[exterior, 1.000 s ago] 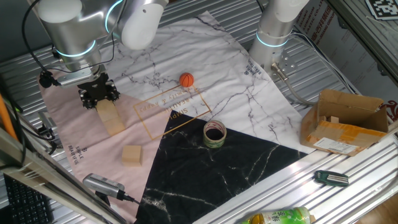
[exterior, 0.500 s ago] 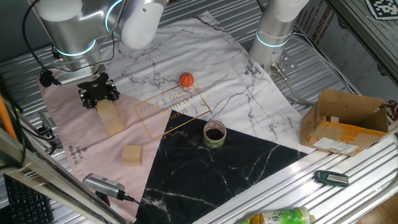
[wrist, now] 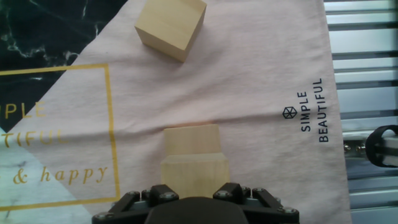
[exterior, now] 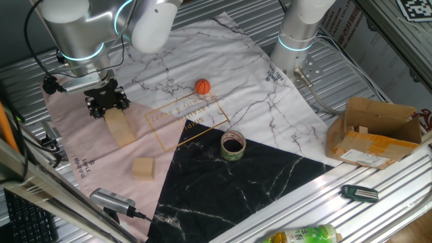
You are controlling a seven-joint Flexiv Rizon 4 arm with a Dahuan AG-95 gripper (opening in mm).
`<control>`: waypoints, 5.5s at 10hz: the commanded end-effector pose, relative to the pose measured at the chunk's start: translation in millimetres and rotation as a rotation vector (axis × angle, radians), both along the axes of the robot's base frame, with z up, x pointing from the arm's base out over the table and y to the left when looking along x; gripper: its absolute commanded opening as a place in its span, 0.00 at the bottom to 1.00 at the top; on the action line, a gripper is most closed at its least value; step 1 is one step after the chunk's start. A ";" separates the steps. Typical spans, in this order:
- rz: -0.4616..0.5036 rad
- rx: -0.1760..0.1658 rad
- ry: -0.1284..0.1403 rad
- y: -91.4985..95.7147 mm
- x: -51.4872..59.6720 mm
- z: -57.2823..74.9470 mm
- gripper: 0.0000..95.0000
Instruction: Stack the blocks into a pyramid shape
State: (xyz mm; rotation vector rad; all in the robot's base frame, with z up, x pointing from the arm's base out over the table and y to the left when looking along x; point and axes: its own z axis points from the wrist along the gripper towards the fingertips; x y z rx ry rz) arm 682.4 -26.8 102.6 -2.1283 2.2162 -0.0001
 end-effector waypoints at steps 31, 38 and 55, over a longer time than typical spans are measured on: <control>-0.030 -0.078 0.036 20.9 12.9 43.9 0.60; -0.412 -0.001 0.057 130.1 22.1 37.7 0.60; -0.387 -0.029 0.070 168.4 29.3 -6.5 0.80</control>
